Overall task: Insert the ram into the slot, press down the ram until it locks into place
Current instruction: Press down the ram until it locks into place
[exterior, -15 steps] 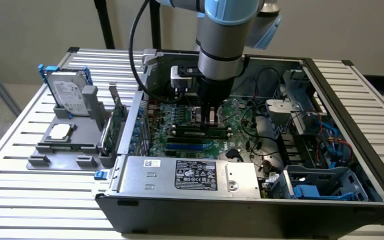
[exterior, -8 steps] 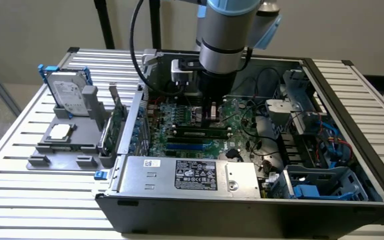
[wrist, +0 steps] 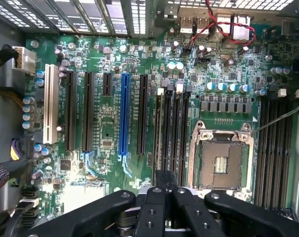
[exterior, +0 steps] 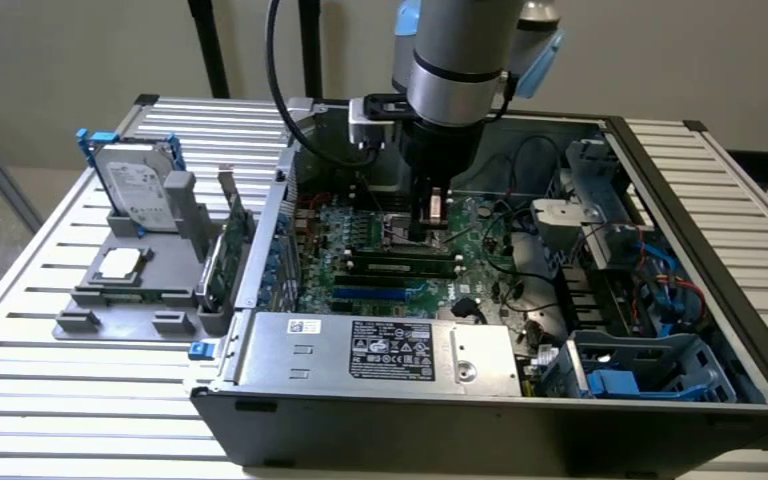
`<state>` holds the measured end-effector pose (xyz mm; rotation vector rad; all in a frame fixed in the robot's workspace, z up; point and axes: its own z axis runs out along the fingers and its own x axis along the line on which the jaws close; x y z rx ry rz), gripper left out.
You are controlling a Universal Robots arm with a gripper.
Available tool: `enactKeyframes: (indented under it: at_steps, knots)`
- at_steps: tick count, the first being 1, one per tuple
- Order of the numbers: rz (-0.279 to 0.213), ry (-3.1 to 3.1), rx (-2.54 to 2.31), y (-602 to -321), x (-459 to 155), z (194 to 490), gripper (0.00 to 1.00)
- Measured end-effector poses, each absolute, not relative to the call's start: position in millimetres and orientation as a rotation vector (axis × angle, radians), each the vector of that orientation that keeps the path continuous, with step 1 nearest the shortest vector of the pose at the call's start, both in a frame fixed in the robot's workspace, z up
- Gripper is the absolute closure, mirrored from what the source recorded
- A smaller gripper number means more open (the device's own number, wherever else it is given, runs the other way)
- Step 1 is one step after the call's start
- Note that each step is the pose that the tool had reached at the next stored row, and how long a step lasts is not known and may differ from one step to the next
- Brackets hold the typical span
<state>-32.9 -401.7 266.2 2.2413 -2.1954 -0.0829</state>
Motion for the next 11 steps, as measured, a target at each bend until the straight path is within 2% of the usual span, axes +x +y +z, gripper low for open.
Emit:
enactKeyframes:
  at_steps: [11]
  knots:
    - [-0.083,-2.195,2.241,-402.2,-32.9,267.2,0.89]
